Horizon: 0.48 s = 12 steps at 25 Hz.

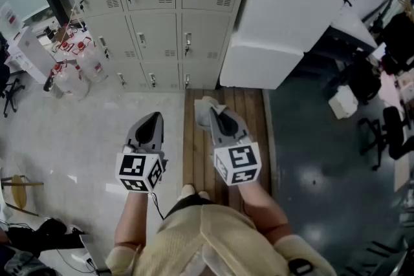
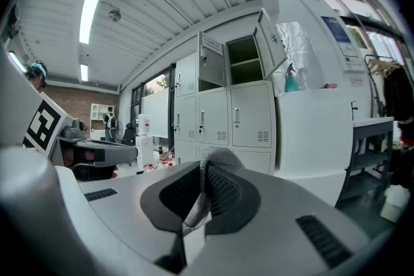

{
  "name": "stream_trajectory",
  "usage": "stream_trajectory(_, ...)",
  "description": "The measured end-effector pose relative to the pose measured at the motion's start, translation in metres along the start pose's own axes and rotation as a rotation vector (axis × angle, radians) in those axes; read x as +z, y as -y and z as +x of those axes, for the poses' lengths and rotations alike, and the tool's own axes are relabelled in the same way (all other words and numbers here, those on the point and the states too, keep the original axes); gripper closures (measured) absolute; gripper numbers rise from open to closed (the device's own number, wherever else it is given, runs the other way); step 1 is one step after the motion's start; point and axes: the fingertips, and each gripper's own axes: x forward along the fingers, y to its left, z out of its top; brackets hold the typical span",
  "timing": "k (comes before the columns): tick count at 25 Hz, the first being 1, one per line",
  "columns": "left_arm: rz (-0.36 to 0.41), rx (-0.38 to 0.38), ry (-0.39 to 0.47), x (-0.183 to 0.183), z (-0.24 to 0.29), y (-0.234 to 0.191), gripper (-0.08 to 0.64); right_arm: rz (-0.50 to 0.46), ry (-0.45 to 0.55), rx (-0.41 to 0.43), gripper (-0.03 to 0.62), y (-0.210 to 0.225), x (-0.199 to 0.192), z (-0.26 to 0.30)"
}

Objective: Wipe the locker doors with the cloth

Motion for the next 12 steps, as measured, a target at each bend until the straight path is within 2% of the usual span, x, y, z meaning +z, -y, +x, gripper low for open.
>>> stream_trajectory(7,-0.018,-0.009,-0.026,-0.012,0.007,-0.014,0.558,0.021,-0.025,-0.009,0.588,-0.004,-0.01,0.014)
stream_trajectory(12,-0.025,-0.02,-0.025,-0.01,0.01,-0.025,0.558,0.071,-0.005,-0.01,0.588,-0.008,-0.005,0.025)
